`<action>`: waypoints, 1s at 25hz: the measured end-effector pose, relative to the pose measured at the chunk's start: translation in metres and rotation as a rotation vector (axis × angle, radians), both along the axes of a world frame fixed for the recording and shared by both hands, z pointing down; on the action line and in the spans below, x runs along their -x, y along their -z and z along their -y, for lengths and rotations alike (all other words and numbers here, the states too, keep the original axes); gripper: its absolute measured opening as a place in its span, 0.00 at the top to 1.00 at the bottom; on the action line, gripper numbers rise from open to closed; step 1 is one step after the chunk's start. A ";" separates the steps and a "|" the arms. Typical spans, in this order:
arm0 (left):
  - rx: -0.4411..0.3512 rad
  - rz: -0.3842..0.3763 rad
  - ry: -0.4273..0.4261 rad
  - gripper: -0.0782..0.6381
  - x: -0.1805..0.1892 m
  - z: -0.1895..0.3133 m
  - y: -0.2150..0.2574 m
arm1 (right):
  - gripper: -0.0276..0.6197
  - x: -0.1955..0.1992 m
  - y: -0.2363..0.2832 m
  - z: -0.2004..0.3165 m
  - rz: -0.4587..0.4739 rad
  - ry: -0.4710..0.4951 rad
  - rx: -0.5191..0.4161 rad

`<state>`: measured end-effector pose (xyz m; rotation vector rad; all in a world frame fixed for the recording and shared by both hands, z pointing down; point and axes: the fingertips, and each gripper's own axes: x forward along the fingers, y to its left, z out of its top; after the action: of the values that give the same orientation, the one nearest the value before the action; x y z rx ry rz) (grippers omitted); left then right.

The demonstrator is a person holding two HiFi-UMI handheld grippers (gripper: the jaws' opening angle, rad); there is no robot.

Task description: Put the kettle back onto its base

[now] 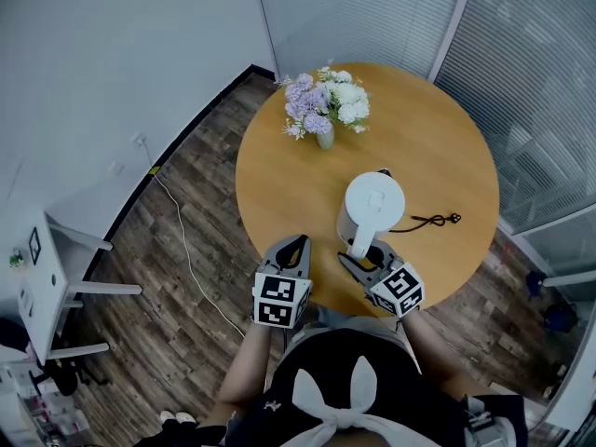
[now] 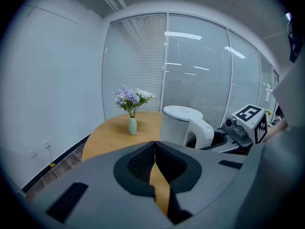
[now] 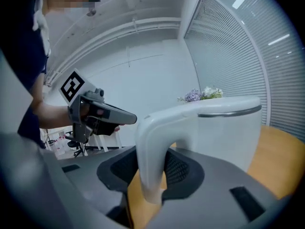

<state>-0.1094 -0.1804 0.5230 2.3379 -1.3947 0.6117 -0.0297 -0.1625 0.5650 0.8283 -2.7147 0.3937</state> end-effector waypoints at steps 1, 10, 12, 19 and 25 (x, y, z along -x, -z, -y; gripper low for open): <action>0.001 0.002 0.001 0.85 0.001 0.000 0.000 | 0.73 0.000 -0.001 -0.001 0.002 0.002 -0.001; 0.008 -0.002 -0.016 0.85 -0.007 0.003 -0.003 | 0.73 0.001 0.000 -0.002 0.046 0.025 -0.025; 0.010 -0.004 -0.027 0.85 -0.012 0.003 -0.003 | 0.73 0.000 0.000 -0.002 0.064 0.037 -0.041; 0.017 -0.005 -0.071 0.85 -0.029 -0.003 -0.009 | 0.73 0.000 -0.004 -0.006 0.062 0.064 -0.059; 0.013 -0.006 -0.093 0.85 -0.038 -0.008 -0.007 | 0.73 -0.002 -0.003 -0.006 0.053 0.078 -0.037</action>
<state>-0.0718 -0.1722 0.5296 2.4035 -1.2811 0.6367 -0.0277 -0.1567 0.5675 0.7294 -2.8013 0.3541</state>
